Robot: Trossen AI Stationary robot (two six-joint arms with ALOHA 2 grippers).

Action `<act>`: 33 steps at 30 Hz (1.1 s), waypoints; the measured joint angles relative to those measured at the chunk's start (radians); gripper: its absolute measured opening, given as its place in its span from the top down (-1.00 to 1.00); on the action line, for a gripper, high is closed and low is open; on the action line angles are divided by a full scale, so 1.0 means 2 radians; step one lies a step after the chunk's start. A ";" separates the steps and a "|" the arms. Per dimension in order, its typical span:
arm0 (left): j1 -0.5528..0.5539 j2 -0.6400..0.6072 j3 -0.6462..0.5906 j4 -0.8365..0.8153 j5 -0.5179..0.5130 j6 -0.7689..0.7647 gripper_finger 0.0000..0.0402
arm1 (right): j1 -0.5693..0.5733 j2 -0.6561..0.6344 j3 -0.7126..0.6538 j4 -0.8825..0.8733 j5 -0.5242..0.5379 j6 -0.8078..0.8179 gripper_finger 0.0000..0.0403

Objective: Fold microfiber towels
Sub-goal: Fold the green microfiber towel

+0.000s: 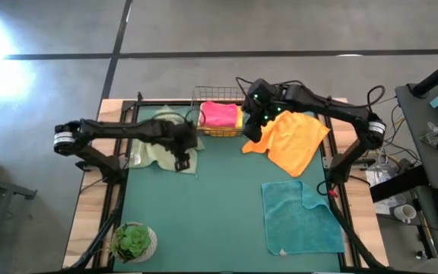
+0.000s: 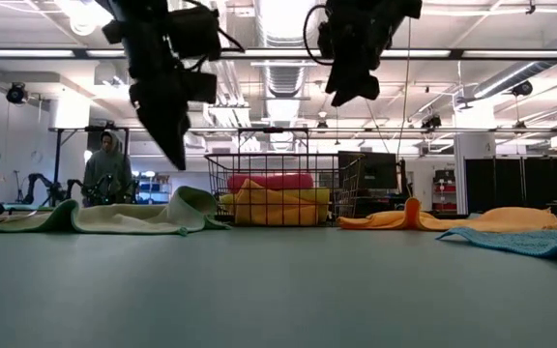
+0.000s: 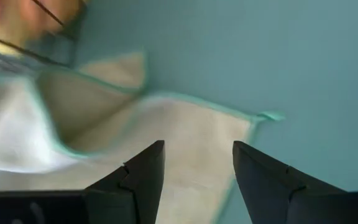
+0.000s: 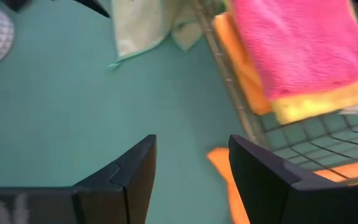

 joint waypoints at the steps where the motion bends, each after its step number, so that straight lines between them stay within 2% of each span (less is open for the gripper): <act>1: -0.007 0.000 -0.009 0.006 0.000 -0.011 0.14 | 0.005 -0.001 0.000 0.001 0.000 0.004 0.05; 9: -0.057 0.004 -0.090 0.132 -0.021 -0.099 0.14 | 0.045 -0.010 0.000 -0.016 0.001 0.025 0.05; 19: -0.082 0.031 -0.135 0.172 -0.085 -0.181 0.14 | 0.073 -0.057 0.000 -0.044 0.055 0.023 0.05; 26: -0.085 0.067 -0.131 0.189 -0.081 -0.236 0.14 | 0.075 -0.102 0.000 -0.058 0.057 0.002 0.05; 33: -0.109 0.095 -0.126 0.258 -0.040 -0.249 0.14 | 0.075 -0.146 -0.001 -0.074 0.095 -0.012 0.05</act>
